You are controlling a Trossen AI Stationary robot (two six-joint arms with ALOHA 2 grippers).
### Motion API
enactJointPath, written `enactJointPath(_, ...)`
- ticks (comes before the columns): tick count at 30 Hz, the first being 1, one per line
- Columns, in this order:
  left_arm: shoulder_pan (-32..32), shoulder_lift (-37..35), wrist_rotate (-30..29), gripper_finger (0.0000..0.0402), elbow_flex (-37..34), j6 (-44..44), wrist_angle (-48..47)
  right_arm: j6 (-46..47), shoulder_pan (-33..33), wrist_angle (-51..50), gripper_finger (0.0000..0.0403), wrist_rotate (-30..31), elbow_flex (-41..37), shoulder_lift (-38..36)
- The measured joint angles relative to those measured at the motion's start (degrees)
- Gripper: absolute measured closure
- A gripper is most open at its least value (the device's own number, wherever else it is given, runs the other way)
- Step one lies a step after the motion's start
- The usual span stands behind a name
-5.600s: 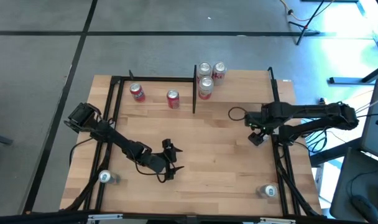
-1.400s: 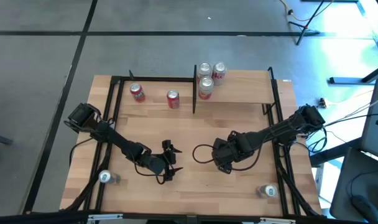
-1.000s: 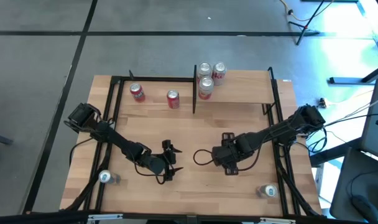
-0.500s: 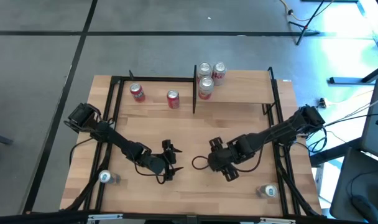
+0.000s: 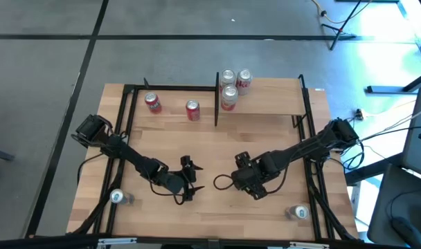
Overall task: Place canned beverage on shelf
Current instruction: Put the silver soda can on the shelf aligned with the other silver soda can
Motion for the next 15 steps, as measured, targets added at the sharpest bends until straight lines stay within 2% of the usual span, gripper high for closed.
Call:
enactJointPath(2, 0.05, 0.0, 0.0, 0.0056, 0.0, 0.0, 0.01, 0.02, -0.02, -1.93, 0.0014, -0.02, 0.62, -0.06)
enactJointPath(9, 0.14, 0.0, 0.1, 0.0056, 0.0, 4.12, 6.25, 7.9, 0.51, -12.45, 0.0051, -1.02, 6.43, -1.36)
enactJointPath(12, 1.14, 0.0, 0.19, 0.0056, 0.0, 5.26, 10.0, 13.53, 2.13, -14.42, 0.0059, -1.63, 5.9, -4.36)
enactJointPath(15, 3.11, 0.0, 0.33, 0.0056, 0.06, 5.6, 11.26, 20.14, 5.71, -14.26, 0.0061, 2.08, 3.23, -8.32)
